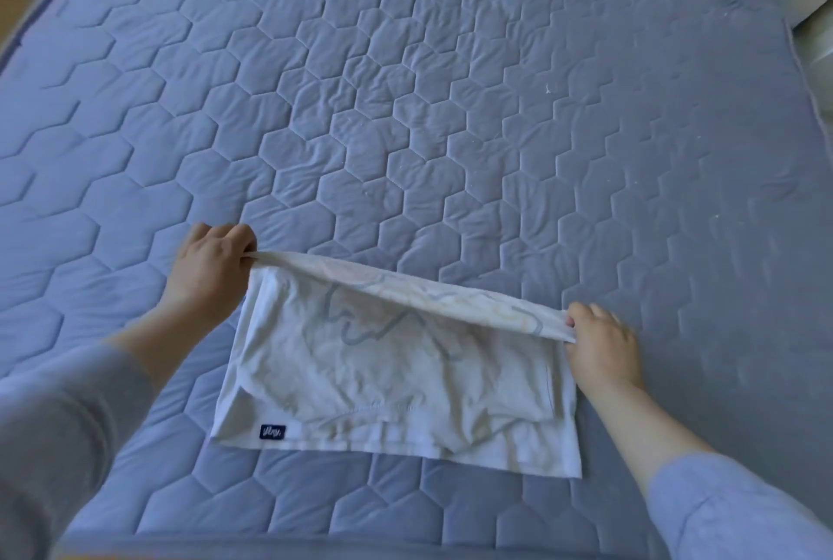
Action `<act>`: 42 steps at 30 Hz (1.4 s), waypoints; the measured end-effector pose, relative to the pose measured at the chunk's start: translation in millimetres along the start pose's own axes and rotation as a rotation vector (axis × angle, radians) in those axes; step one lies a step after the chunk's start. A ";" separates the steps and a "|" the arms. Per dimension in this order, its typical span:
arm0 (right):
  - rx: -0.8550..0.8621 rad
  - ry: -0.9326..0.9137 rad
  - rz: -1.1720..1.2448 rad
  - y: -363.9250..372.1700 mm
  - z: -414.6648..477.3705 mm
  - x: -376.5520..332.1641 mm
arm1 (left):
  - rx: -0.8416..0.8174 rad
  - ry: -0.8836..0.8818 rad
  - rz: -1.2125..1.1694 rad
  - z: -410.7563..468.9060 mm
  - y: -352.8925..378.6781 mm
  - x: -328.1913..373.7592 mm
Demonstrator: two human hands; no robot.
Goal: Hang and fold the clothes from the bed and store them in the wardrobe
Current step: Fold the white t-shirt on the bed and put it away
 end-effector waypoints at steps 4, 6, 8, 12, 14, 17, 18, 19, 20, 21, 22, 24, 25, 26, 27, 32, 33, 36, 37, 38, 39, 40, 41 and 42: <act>0.013 0.016 0.073 13.9 -53.3 2.3 | 0.012 0.049 0.004 -52.5 -6.0 -12.1; -0.036 0.030 0.062 27.2 -76.9 5.6 | 0.006 0.044 -0.008 -80.0 -5.0 -18.3; -0.095 0.053 0.082 42.7 -97.6 7.4 | -0.020 0.026 -0.002 -107.1 1.3 -25.8; -0.143 0.083 0.047 70.9 -125.1 5.9 | -0.137 0.028 0.085 -155.9 25.8 -39.3; -0.154 0.070 -0.040 84.0 -133.2 2.9 | -0.242 -0.003 0.159 -174.9 42.8 -45.2; -0.159 0.056 -0.109 98.9 -138.0 -1.2 | -0.246 0.005 0.246 -191.3 56.3 -43.5; -0.150 0.063 -0.105 102.4 -138.1 -1.7 | -0.244 0.024 0.258 -192.7 59.8 -40.0; -0.142 0.077 -0.081 104.9 -138.2 -2.4 | -0.253 0.043 0.266 -192.5 62.0 -35.5; -0.133 0.100 -0.028 107.1 -137.9 -2.6 | -0.257 0.069 0.281 -190.7 64.2 -31.2; -0.128 0.129 0.045 108.7 -137.4 -1.8 | -0.266 0.092 0.295 -188.8 65.9 -26.9; -0.129 0.158 0.119 110.0 -136.3 -0.1 | -0.284 0.106 0.296 -186.4 67.8 -23.6; -0.161 0.179 0.181 112.6 -132.8 5.5 | -0.366 0.086 0.278 -183.9 71.5 -21.2; -0.188 0.168 0.173 113.7 -131.0 8.4 | -0.401 0.064 0.277 -183.6 73.3 -22.2; -0.200 0.152 0.162 113.9 -129.6 11.1 | -0.432 0.040 0.292 -183.8 75.0 -24.1; -0.199 0.141 0.153 112.4 -128.1 12.9 | -0.463 0.013 0.310 -184.6 76.3 -25.8; -0.208 0.128 0.014 109.3 -125.6 12.9 | -0.563 -0.072 0.299 -187.2 77.8 -23.1; -0.214 0.143 0.040 110.4 -126.0 12.5 | -0.566 -0.081 0.276 -185.5 77.7 -19.6; -0.140 0.225 0.227 111.1 -122.3 14.7 | -0.522 -0.085 0.152 -178.0 74.2 1.5; -0.082 0.267 0.305 109.8 -118.1 16.6 | -0.499 -0.040 0.113 -174.8 74.2 12.7; -0.030 0.303 0.381 109.0 -112.8 18.6 | -0.494 0.012 0.060 -173.0 75.4 25.8; 0.005 0.331 0.446 108.7 -106.5 20.1 | -0.503 0.062 0.005 -172.1 77.5 40.5; 0.024 0.356 0.498 109.1 -99.4 22.2 | -0.511 0.112 -0.034 -171.3 80.6 55.9; 0.035 0.381 0.538 110.0 -91.7 25.4 | -0.514 0.157 -0.056 -169.8 84.9 71.3; 0.046 0.411 0.573 111.6 -83.8 29.6 | -0.516 0.188 -0.067 -168.3 89.8 86.4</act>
Point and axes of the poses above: each hand's wrist, its own z-axis towards the middle knuckle, its own y-axis out of the palm, x = y × z, the point moved 4 cm from there along z, towards the middle knuckle, and after that the axes turned 10 degrees about -y, right-handed, at the moved point
